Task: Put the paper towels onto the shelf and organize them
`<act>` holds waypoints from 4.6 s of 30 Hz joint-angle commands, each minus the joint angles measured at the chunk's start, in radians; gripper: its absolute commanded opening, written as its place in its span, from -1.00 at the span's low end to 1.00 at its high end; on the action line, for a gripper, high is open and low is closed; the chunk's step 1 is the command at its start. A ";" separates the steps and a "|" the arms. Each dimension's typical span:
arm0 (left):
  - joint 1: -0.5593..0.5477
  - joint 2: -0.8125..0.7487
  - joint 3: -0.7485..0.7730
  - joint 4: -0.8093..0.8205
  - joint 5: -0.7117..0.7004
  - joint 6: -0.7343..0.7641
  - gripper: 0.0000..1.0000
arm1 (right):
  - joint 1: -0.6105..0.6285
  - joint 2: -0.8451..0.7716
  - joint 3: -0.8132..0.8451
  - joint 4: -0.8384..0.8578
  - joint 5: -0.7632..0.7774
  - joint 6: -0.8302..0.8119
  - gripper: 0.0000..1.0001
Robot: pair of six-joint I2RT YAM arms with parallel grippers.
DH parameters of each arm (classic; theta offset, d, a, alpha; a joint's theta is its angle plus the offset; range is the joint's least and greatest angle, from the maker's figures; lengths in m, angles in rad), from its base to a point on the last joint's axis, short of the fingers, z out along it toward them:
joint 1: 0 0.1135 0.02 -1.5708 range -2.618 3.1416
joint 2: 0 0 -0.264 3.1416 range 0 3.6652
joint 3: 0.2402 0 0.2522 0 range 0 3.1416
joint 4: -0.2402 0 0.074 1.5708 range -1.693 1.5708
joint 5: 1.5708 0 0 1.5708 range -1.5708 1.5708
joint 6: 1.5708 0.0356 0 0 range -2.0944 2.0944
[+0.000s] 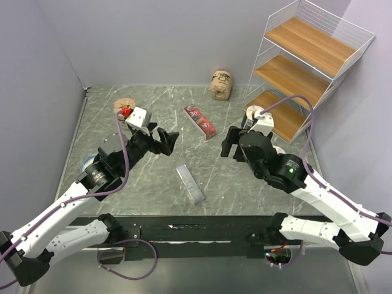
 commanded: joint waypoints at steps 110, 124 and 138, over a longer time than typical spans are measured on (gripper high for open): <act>-0.004 -0.038 0.001 0.033 -0.036 0.023 0.93 | -0.448 0.176 0.398 0.567 -0.200 -1.503 -0.36; -0.004 -0.046 -0.001 0.030 -0.041 0.029 0.93 | -0.761 0.500 0.855 0.375 -0.459 -1.587 -0.29; -0.004 -0.064 -0.010 0.042 -0.026 0.035 0.93 | -0.874 0.665 1.074 0.338 -0.725 -1.518 -0.24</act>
